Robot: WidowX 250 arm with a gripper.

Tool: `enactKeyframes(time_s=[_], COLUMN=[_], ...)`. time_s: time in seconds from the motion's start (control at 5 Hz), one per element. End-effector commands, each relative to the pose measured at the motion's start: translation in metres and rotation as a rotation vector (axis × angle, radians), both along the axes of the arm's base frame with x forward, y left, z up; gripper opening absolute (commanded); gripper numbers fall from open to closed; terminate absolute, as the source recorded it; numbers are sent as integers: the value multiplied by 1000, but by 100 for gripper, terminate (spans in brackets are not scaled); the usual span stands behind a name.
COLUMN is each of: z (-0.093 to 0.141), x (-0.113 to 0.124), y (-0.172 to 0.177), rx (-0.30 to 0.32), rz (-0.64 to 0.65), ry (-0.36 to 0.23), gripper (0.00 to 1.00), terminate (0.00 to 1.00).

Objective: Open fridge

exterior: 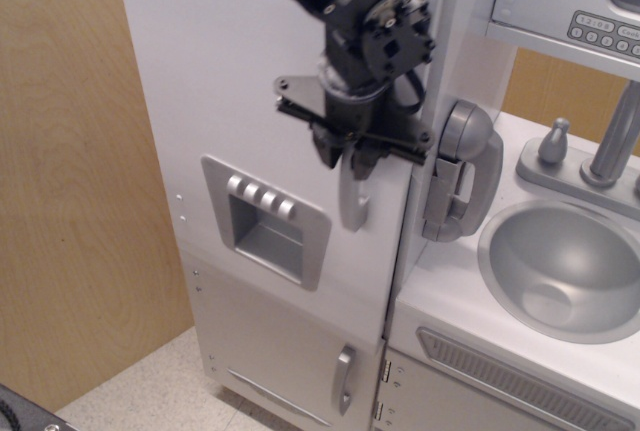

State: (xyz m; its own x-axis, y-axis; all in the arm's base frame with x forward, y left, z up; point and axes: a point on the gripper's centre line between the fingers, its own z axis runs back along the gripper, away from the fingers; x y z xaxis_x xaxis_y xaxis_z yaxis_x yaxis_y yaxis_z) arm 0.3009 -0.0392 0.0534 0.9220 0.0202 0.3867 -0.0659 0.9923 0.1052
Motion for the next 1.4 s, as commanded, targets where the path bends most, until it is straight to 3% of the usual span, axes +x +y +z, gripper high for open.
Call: enactKeyframes(time_s=[0.0,0.2,0.4,0.8,1.2], z=[21,19,16,16,9], x=[-47,-67,-82,-89,-40], y=[2,10,3,-43,-86], rx=[7,20,60,-37,-82], rz=[-101,-137,-200,-231,-178], ry=[6,56,85,202,196], gripper=[0,100,100,100,100], terminate=[0,0,0,0,0])
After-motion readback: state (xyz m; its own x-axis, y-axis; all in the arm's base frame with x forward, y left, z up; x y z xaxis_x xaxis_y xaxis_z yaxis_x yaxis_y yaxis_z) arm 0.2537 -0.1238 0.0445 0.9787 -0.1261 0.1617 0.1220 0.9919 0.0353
